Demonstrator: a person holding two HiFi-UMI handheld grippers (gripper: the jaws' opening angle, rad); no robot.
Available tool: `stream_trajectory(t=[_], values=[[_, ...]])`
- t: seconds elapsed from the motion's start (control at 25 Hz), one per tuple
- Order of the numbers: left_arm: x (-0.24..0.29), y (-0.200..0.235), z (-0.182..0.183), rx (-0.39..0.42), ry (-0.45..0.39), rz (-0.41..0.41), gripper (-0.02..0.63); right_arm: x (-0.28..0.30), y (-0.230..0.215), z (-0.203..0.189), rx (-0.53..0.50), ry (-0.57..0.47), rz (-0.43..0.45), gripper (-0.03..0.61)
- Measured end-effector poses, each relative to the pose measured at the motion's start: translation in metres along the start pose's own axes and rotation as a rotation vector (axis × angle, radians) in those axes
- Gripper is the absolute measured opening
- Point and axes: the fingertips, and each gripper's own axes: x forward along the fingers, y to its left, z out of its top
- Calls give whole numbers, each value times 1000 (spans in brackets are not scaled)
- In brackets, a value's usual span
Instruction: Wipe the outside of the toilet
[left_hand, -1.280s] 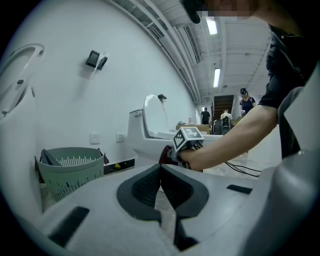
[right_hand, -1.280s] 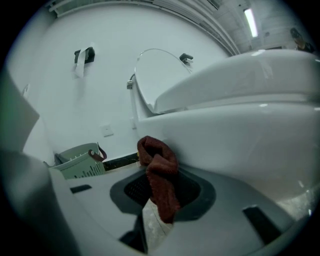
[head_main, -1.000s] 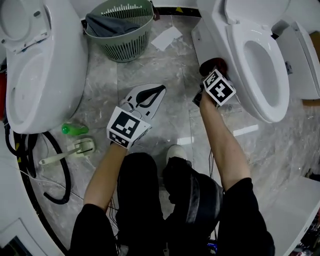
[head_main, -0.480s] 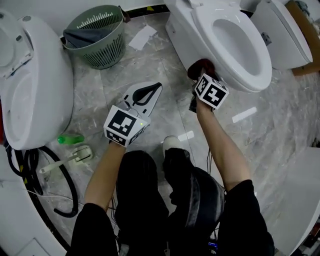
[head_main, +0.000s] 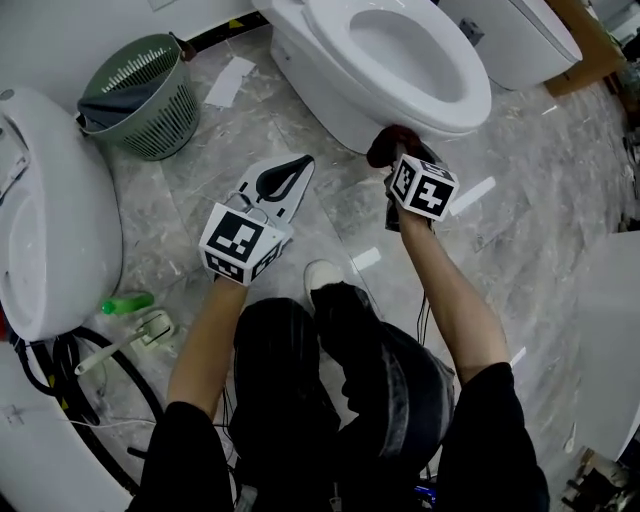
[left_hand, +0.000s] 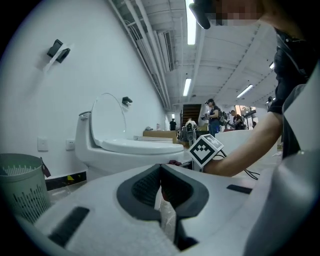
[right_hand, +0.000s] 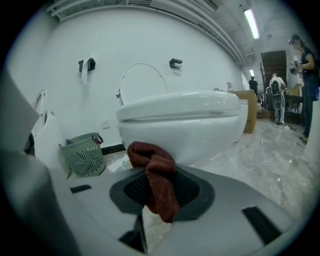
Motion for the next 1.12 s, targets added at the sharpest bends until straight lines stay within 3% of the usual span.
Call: stream_trajectory(t=[0.36, 0.64, 0.72, 0.92, 1.12], values=[[27, -38, 4, 4, 3, -78, 0, -29, -64, 7, 12, -4, -63, 94], [32, -41, 19, 11, 20, -80, 0, -33, -131, 23, -16, 25, -141, 94], [29, -35, 29, 6, 37, -65, 0, -36, -139, 27, -28, 42, -126, 94], [17, -23, 81, -35, 90, -21, 0, -69, -115, 48, -146, 92, -14, 95], [-4, -30, 168, -59, 125, 15, 0, -136, -63, 114, -173, 117, 84, 97]])
